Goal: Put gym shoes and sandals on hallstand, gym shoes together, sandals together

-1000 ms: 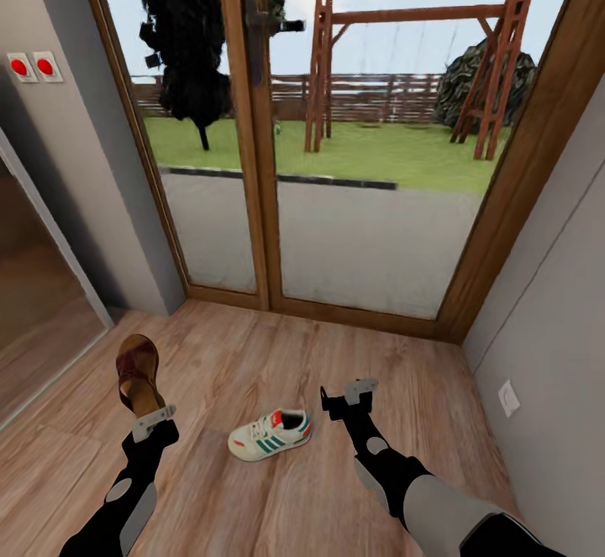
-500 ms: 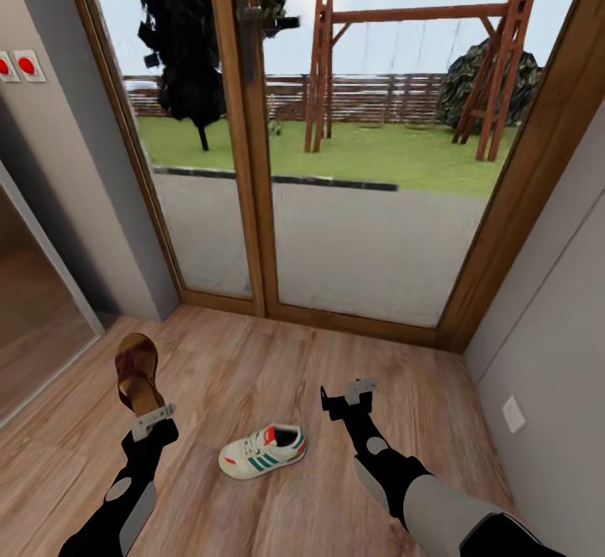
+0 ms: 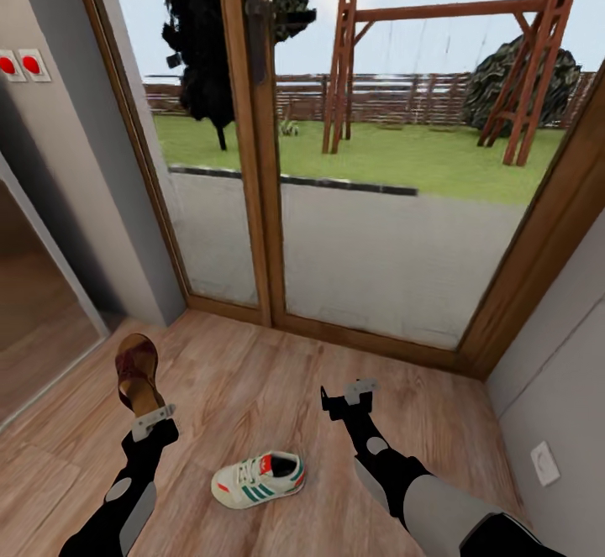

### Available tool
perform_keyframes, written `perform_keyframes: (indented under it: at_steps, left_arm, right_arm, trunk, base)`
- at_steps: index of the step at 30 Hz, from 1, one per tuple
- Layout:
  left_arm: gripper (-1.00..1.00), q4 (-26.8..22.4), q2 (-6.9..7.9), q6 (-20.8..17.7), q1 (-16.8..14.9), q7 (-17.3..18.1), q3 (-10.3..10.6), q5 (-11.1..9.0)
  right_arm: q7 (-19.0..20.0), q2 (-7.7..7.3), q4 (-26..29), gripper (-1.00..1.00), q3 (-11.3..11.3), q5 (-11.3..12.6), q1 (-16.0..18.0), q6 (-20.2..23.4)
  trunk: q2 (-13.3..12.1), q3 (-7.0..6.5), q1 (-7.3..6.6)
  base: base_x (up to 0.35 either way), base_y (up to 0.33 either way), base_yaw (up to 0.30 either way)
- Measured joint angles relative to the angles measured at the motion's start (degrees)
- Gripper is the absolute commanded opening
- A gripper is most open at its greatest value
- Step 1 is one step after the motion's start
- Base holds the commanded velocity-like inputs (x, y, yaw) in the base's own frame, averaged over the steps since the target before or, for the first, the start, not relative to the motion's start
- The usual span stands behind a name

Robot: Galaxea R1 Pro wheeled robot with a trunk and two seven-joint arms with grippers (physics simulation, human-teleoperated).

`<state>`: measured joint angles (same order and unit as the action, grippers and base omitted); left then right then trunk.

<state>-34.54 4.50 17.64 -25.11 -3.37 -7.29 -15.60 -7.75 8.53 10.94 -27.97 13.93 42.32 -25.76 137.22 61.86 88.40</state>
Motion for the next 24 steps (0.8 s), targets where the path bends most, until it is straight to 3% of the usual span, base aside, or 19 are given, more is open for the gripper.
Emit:
perform_keyframes:
  at_steps: [17, 24]
  left_arm:
    - [-1.0, -0.19, 0.0, 0.0, 0.0, 0.0, 0.04, -0.02]
    - [-1.0, -0.19, 0.04, 0.0, -0.01, 0.0, 0.0, 0.0]
  right_arm:
    - [0.0, 0.0, -0.01, 1.0, 0.0, -0.08, -0.34, -0.01]
    - [0.06, -0.01, 0.01, 1.0, -0.01, -0.06, -0.36, 0.0]
  trunk:
    - [0.0, 0.0, 0.0]
    - [0.0, 0.0, 0.0]
  base:
    - [0.013, -0.026, 0.274]
    - [0.024, -0.043, 0.046]
